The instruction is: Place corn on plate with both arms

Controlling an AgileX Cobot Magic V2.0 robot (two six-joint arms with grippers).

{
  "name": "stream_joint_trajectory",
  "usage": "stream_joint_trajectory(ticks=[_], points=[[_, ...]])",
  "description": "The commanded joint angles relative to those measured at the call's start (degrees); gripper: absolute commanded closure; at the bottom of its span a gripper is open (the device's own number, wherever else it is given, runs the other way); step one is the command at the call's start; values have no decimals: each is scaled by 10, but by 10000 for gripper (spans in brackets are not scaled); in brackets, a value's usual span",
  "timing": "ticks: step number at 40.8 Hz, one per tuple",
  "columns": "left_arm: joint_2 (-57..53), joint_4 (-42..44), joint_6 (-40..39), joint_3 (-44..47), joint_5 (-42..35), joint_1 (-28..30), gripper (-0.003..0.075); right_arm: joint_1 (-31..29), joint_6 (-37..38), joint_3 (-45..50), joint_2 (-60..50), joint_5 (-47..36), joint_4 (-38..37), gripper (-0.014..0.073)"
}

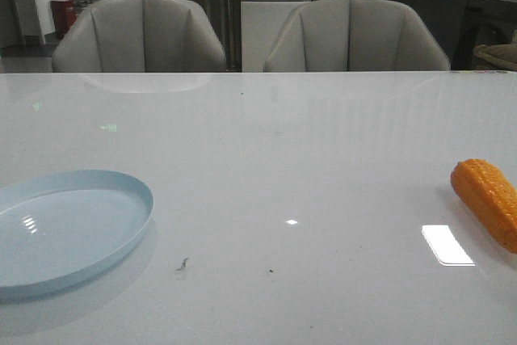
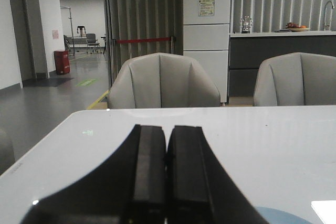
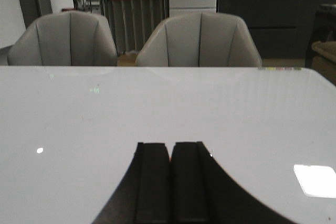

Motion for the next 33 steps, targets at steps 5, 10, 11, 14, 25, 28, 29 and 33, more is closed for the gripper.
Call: stream_joint_trajectory(ticks=[5, 10, 11, 14, 25, 28, 29, 33], points=[[-9, -6, -5, -29, -60, -5, 624, 1, -1, -46, -12, -81, 2, 538], [-9, 4, -5, -66, -58, -5, 624, 1, -1, -98, -11, -31, 2, 538], [-9, 4, -5, -74, -57, -5, 624, 1, -1, -111, -11, -19, 2, 538], [-8, 4, -5, -93, -55, -5, 624, 1, -1, -149, -11, 16, 2, 538], [32, 55, -5, -195, -2, -5, 624, 1, -1, -286, 87, 90, 2, 538], [75, 55, -5, -226, 4, -5, 624, 1, -1, -323, 140, 94, 2, 538], [89, 55, -5, -239, 7, -5, 624, 1, -1, -333, 161, 97, 2, 538], [168, 55, -5, -285, 30, -5, 624, 1, -1, -371, 237, 109, 2, 538]])
